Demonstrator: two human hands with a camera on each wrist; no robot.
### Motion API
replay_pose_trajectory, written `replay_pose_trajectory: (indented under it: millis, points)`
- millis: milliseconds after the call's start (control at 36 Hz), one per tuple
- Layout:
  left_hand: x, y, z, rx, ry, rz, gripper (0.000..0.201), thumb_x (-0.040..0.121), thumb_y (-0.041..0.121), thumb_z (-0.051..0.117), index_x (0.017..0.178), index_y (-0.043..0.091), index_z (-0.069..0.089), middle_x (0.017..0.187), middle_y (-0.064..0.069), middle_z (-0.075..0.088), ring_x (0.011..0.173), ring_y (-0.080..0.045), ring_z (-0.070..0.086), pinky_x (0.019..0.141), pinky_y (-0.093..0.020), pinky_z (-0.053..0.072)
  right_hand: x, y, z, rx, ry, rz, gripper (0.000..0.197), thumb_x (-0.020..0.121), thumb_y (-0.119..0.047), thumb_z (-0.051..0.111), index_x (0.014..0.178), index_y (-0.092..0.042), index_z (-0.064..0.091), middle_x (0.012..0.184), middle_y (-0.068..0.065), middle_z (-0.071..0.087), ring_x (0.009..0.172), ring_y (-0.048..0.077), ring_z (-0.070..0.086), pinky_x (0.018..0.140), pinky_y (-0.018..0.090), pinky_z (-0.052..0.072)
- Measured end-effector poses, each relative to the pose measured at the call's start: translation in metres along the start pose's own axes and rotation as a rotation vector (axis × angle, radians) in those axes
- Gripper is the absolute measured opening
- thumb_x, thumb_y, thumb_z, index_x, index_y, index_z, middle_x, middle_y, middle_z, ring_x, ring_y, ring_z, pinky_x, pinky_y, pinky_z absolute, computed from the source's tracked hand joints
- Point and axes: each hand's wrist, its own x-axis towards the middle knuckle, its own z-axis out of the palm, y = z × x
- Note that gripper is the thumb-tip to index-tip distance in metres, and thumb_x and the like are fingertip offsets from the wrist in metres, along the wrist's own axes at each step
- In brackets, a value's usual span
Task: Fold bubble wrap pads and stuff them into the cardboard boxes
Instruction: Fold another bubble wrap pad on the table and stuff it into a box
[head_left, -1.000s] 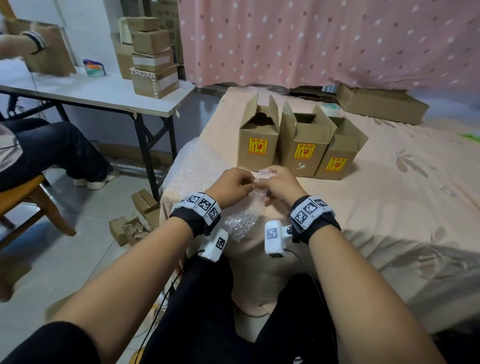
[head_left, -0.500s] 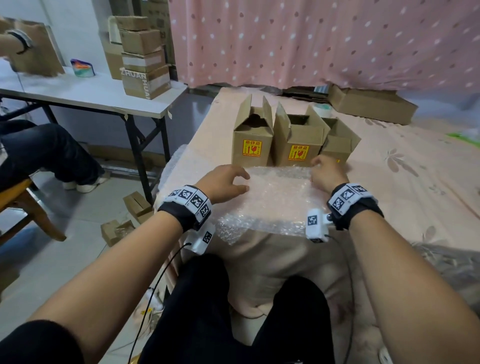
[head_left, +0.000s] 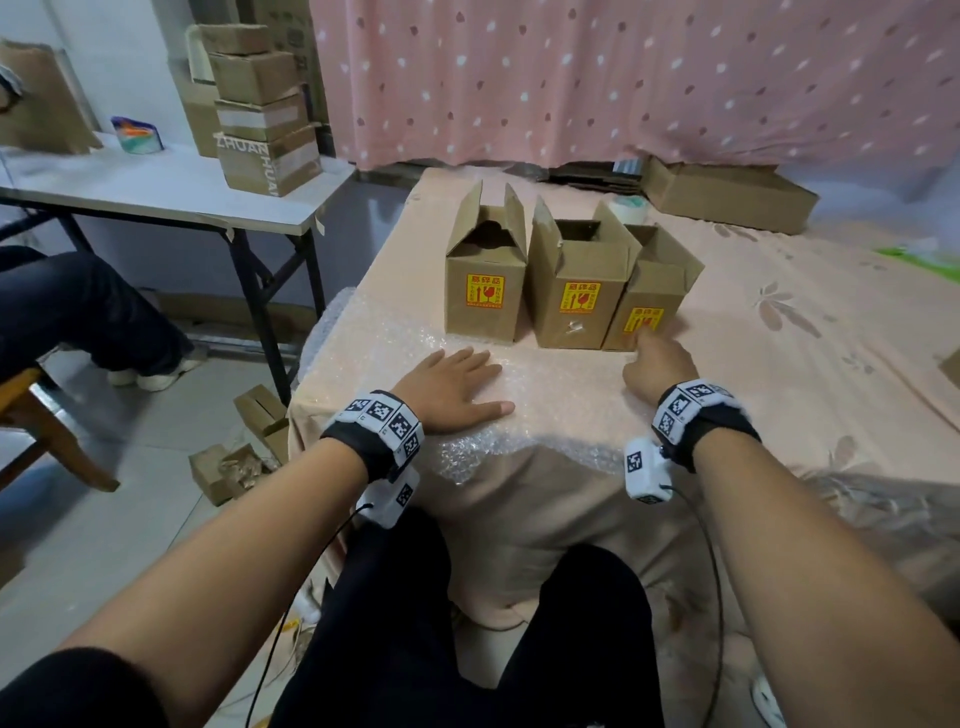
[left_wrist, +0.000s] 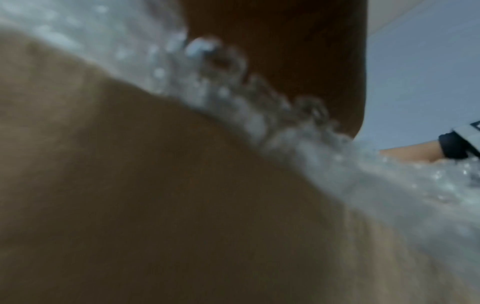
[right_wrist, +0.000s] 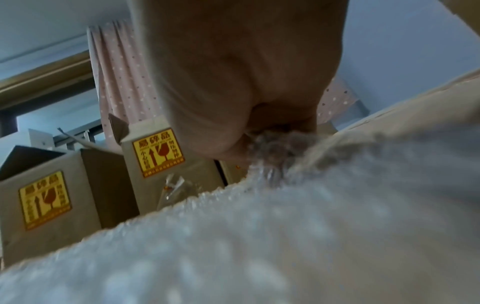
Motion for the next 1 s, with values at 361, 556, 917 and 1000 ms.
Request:
replay_pose_trajectory:
  millis: [361,556,917,1000]
  points:
    - [0.004,0.001,0.009,0.022,0.086,-0.032,0.083,0.094,0.078,0.023,0.159,0.028,0.023,0.167,0.002,0.022,0.155,-0.018,0.014,0.125,-0.048,0.003,-0.019,-0.021,-0.001,-0.054,0.322,-0.095,0.04,0.099,-0.023,0.044,0.139,-0.02,0.045,0.14,0.022,0.042,0.128,0.043,0.039,0.098,0.052,0.042]
    - [0.008,0.0,0.017,0.056,0.141,-0.028,0.098,0.082,0.086,0.009,0.157,0.027,0.03,0.164,0.001,0.03,0.153,-0.019,0.022,0.124,-0.053,-0.002,-0.031,-0.065,0.021,0.129,-0.011,-0.4,0.033,0.102,-0.025,0.037,0.114,-0.013,0.066,0.124,0.01,0.061,0.113,0.03,0.054,0.096,0.044,0.046]
    - [0.003,-0.004,0.021,-0.055,0.262,-0.015,0.074,0.094,0.072,0.025,0.145,0.025,0.051,0.152,0.001,0.049,0.144,-0.019,0.037,0.12,-0.058,0.013,-0.04,-0.032,0.057,0.058,-0.126,-0.402,0.056,0.103,-0.057,0.026,0.155,-0.037,0.03,0.167,-0.008,0.017,0.154,0.013,0.012,0.125,0.041,0.009]
    - [0.003,-0.004,0.021,-0.072,0.265,-0.021,0.071,0.097,0.07,0.027,0.147,0.026,0.05,0.157,0.001,0.043,0.147,-0.018,0.034,0.121,-0.06,0.011,-0.043,-0.031,0.054,0.123,-0.077,-0.387,0.056,0.103,-0.053,0.034,0.154,-0.031,0.036,0.165,-0.005,0.023,0.153,0.015,0.018,0.124,0.039,0.013]
